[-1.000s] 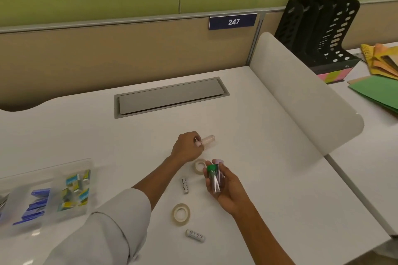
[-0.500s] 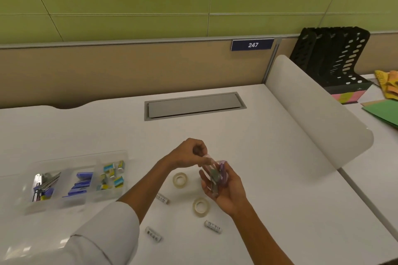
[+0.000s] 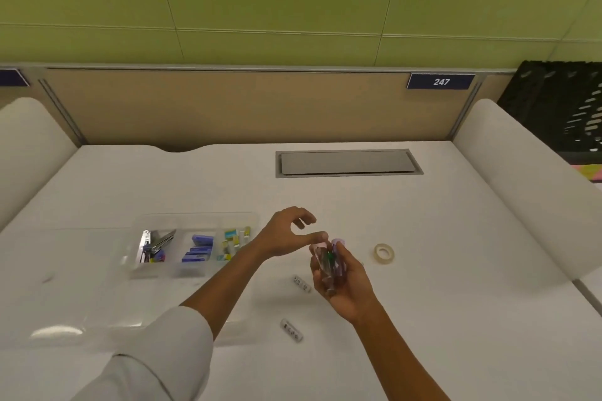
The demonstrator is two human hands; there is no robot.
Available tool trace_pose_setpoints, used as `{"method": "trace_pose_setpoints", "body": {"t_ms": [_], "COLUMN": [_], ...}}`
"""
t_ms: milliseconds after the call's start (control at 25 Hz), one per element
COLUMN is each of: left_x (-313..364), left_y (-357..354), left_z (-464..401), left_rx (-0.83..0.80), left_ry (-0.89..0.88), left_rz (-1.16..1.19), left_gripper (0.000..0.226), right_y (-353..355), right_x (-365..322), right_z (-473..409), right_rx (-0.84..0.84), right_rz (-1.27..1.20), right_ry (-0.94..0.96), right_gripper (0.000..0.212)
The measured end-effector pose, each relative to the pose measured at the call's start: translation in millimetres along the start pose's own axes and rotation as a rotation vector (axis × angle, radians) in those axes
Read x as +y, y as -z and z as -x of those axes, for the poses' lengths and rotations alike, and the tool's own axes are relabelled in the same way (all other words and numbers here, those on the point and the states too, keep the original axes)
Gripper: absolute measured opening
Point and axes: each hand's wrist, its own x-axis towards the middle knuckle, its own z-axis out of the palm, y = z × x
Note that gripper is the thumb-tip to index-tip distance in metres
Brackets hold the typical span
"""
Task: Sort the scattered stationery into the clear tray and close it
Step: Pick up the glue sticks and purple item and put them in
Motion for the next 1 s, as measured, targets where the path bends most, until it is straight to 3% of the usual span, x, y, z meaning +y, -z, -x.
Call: {"method": "trace_pose_setpoints", "body": {"t_ms": [280,480,680,840,1000], "left_x": [-72,-138,-182,-183,-186], "left_y": [102,149,148,144,143], "left_z": [84,164,218,222,214], "left_rx": [0.288,0.732,0.787,0.771,0.821], "left_ry": [0.153,0.273,0.251,0.203,0.268], "left_rz": [-0.017,0.107,0.211,0.313,0.513], "left_gripper": [0.073,0.059,0.078,0.059,0.048], "right_y": [-87,-148,-192,-204,-210], "right_x": [74,161,236,268,275], "right_z": [-30,-55,-82,-104,-110], "right_rx": [-0.073,-0.154,-0.138,-0.059,-0.055], "right_rz": [0.354,0.774,1.14,1.306,1.484], "right_ry": [-0.094,-0.016,0.171,0.25,0.214], "right_gripper": [0.025,0.018,0.026,0.031,0.047]}}
